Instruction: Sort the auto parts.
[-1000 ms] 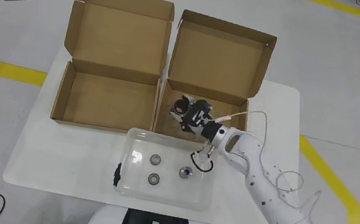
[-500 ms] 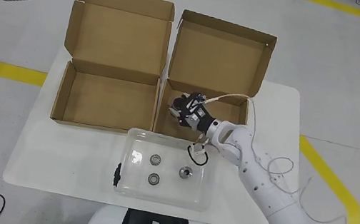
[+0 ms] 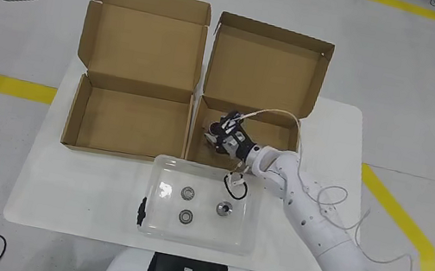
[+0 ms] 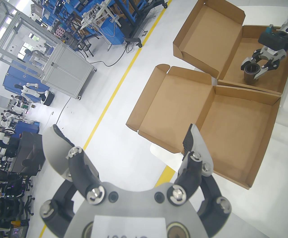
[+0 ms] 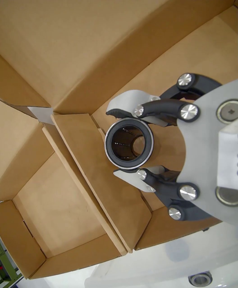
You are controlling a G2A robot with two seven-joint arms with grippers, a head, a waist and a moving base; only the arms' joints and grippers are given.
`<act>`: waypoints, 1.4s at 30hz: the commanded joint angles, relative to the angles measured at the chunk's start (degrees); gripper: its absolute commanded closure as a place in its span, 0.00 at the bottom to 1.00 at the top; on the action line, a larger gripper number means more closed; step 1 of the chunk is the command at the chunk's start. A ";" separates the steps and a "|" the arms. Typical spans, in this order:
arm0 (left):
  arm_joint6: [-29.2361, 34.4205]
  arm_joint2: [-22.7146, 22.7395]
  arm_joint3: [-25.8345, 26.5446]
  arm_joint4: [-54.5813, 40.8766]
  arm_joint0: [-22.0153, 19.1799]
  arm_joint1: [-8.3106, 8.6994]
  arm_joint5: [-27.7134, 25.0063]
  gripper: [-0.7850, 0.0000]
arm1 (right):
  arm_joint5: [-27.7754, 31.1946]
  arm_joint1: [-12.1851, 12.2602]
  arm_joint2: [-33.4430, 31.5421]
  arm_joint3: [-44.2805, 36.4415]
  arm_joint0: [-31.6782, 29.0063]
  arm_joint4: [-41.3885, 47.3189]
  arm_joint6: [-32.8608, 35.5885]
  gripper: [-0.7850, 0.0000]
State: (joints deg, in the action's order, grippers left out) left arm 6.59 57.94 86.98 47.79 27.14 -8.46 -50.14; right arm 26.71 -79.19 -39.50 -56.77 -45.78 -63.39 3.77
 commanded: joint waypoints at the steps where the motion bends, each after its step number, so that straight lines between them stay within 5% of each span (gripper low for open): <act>1: 0.00 0.00 0.00 0.00 0.00 0.00 0.00 0.00 | 0.21 0.00 -0.16 -0.22 -0.22 -0.49 -0.23 0.03; 13: 0.00 0.00 0.00 0.00 0.00 0.00 0.00 0.00 | 1.68 2.50 -4.74 -12.08 -5.18 -7.37 -0.96 0.00; 25: 0.00 0.00 0.00 0.00 0.00 0.00 0.00 0.00 | 11.22 6.79 -13.90 -31.45 -15.11 -10.57 1.97 0.00; 42: 0.00 0.00 0.00 0.00 0.00 0.00 0.00 0.00 | 22.70 11.31 -23.91 -48.43 -29.17 -7.89 16.67 0.00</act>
State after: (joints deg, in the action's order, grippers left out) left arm 6.59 57.94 86.98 47.79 27.14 -8.46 -50.14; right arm 49.09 -68.13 -62.84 -104.28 -73.98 -70.88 19.80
